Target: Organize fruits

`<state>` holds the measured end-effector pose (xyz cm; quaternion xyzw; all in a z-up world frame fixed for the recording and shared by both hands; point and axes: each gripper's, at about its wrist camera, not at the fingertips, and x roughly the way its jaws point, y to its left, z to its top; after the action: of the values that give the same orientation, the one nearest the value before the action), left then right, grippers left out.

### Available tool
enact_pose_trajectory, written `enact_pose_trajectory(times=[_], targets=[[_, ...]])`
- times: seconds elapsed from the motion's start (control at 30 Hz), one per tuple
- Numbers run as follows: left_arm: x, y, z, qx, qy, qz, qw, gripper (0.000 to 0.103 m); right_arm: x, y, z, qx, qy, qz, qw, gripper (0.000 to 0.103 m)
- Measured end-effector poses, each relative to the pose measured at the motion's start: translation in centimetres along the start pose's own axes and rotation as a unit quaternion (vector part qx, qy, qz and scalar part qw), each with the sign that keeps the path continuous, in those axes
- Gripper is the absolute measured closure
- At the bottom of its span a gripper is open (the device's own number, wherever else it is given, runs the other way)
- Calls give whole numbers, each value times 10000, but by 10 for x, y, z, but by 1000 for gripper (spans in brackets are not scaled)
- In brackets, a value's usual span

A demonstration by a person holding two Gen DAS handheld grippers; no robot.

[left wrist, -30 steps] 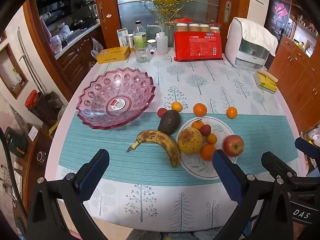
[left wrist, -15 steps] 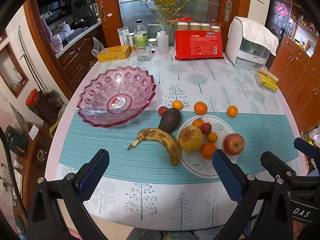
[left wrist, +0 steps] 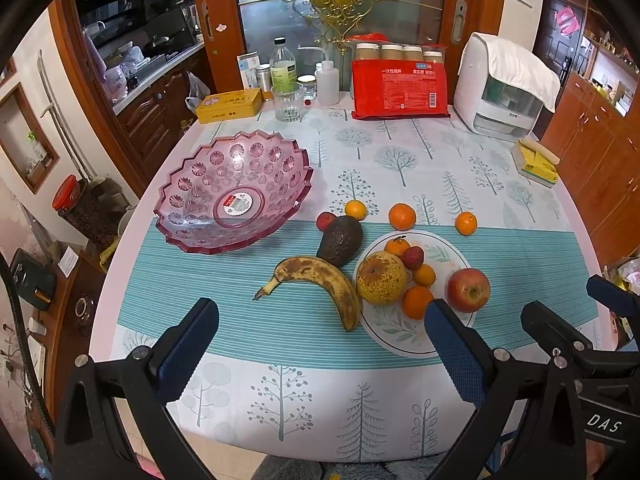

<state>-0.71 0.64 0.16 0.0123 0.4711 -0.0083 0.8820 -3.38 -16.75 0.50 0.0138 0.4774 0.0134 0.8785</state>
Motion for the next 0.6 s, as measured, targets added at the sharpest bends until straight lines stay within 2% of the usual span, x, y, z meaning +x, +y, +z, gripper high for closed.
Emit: enact_pose_trajectory(times=[0.23, 0.5, 0.6], targets=[[3, 3, -4, -16, 2, 15, 10000, 1, 1, -3, 4, 4, 4, 25, 10000, 0], [5, 6, -7, -47, 3, 30, 10000, 1, 8, 10, 3, -55, 7, 69, 10000, 0], [5, 9, -9, -62, 3, 40, 10000, 1, 9, 0, 9, -50, 20, 122, 9999, 0]])
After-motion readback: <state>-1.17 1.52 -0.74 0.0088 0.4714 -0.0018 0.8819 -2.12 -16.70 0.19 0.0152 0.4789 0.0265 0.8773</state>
